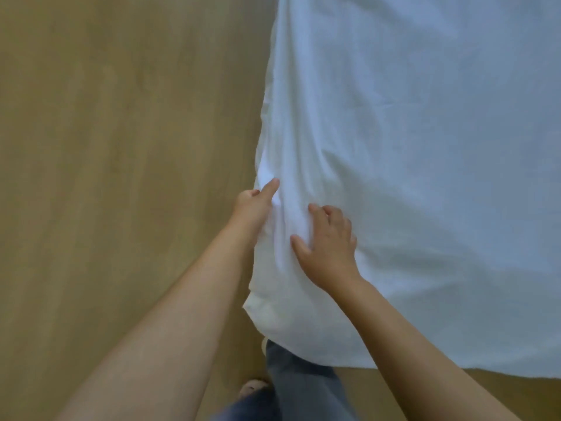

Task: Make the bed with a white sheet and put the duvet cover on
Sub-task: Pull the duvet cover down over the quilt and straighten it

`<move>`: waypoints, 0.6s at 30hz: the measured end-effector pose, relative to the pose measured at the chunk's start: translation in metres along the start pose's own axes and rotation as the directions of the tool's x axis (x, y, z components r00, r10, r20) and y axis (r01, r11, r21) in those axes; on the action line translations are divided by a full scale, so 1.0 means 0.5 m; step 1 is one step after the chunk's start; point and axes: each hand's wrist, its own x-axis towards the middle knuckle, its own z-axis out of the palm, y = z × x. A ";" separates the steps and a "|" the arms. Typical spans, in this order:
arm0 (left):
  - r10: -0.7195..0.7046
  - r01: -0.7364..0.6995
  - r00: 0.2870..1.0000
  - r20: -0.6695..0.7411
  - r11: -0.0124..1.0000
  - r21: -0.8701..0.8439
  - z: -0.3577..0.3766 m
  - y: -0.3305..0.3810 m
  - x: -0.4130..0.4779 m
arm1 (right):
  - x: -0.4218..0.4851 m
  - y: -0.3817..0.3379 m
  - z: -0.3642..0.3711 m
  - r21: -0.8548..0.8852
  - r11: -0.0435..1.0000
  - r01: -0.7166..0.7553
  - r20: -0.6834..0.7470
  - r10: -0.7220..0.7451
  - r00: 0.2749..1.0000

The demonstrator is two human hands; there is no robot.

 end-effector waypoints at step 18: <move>-0.189 0.127 0.870 0.456 0.978 0.163 -0.138 0.261 0.311 | 0.277 -0.173 -0.006 -0.091 0.915 -0.393 -0.069 0.388 0.919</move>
